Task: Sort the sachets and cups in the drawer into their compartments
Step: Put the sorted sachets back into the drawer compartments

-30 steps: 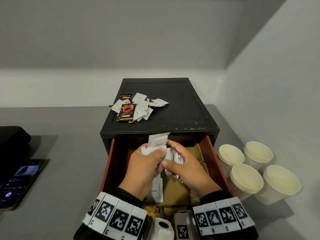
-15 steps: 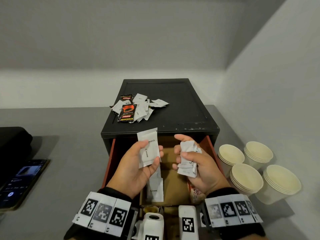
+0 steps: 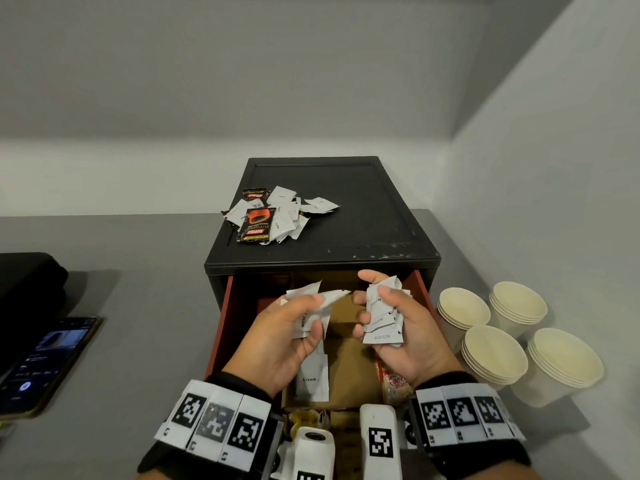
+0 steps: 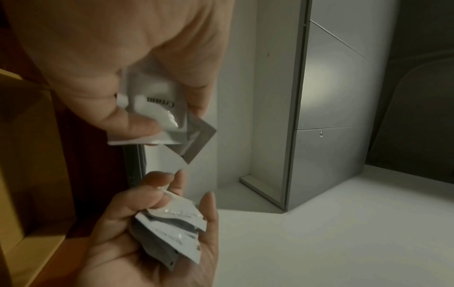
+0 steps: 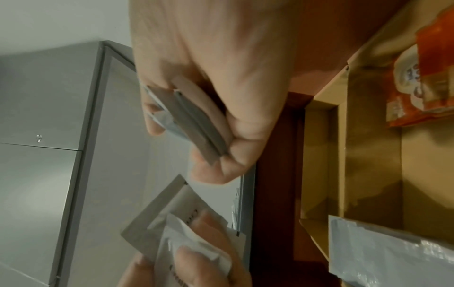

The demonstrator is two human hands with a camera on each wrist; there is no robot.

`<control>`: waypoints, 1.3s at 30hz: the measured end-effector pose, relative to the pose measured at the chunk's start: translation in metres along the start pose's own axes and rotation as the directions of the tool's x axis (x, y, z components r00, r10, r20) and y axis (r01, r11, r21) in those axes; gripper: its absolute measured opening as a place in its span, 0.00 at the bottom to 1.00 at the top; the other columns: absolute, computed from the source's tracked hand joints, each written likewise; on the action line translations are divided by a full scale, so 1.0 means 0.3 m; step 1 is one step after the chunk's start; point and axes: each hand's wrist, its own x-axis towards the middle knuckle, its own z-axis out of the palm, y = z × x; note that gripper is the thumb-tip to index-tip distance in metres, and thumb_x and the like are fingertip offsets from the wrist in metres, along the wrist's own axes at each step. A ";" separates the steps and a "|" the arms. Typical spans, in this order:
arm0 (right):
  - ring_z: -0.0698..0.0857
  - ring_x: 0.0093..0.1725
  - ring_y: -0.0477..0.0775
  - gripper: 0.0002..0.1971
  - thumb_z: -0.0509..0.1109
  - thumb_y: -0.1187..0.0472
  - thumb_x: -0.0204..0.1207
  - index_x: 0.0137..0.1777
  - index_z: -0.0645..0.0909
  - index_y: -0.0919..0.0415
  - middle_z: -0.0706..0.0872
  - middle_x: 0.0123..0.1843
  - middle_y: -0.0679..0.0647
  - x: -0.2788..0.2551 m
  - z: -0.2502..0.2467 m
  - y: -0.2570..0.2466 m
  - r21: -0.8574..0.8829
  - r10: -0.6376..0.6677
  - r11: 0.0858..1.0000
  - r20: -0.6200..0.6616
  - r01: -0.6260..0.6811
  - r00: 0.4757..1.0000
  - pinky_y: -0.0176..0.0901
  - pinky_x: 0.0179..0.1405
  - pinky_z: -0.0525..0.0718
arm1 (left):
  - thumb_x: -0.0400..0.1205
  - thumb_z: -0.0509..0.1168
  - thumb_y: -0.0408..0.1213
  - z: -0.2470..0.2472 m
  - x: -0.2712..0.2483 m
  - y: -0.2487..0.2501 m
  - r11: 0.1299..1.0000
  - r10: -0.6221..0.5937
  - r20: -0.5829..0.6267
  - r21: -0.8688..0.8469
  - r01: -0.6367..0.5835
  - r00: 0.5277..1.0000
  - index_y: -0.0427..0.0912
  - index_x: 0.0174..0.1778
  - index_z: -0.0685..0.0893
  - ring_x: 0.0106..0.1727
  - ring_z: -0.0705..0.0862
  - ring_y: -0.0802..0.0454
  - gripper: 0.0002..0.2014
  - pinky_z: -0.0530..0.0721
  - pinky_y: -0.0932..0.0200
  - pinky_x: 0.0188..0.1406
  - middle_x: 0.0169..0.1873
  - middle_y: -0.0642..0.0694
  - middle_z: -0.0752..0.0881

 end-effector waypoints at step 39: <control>0.86 0.56 0.62 0.42 0.88 0.63 0.47 0.64 0.77 0.63 0.86 0.57 0.66 0.007 0.021 0.046 -0.270 0.070 0.963 0.171 -0.022 0.983 0.53 0.56 0.86 | 0.71 0.73 0.23 0.011 0.012 -0.020 0.779 0.319 0.153 0.520 -0.351 0.935 0.43 0.48 0.85 0.32 0.86 0.60 0.14 0.80 0.67 0.26 0.39 0.45 0.88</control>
